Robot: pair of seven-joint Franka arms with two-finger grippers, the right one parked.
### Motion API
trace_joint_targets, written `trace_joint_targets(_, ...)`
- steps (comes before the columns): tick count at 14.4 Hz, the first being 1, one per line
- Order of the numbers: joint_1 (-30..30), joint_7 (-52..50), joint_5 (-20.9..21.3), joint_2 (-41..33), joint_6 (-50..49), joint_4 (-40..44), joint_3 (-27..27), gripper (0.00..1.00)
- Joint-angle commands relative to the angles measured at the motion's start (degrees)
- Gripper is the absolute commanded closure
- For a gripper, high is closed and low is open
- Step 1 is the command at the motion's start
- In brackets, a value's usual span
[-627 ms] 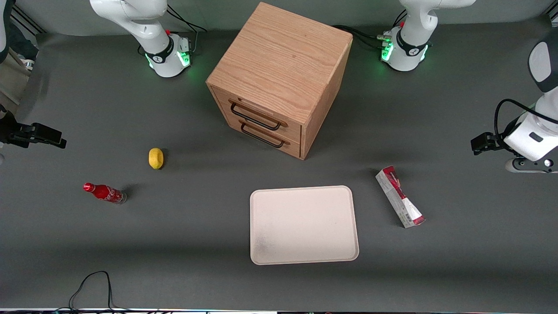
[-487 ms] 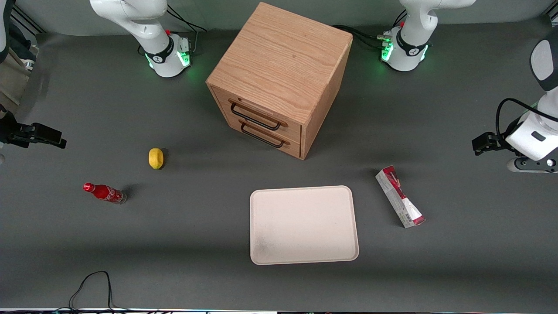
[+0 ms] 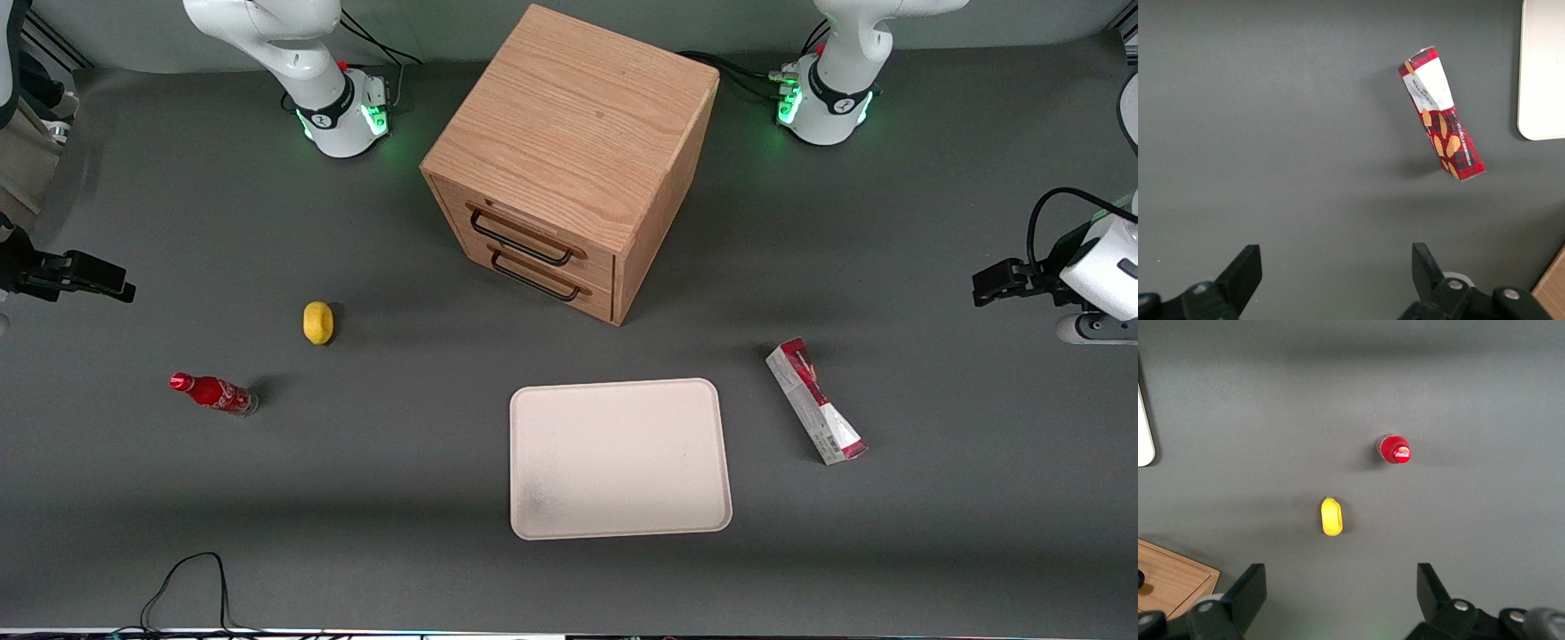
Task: Place red cookie box on tray
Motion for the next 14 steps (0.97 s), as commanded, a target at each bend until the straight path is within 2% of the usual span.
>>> trace_joint_targets(1,-0.1,0.1,-0.9,0.5,-4.6,3.2,-0.5,0.0)
trace_joint_targets(5,-0.8,-0.3,-0.8,-0.3,-8.5,5.4,-0.6,0.0)
trace_joint_targets(14,-1.8,-2.1,-0.2,-1.0,-9.6,5.3,-0.4,0.0)
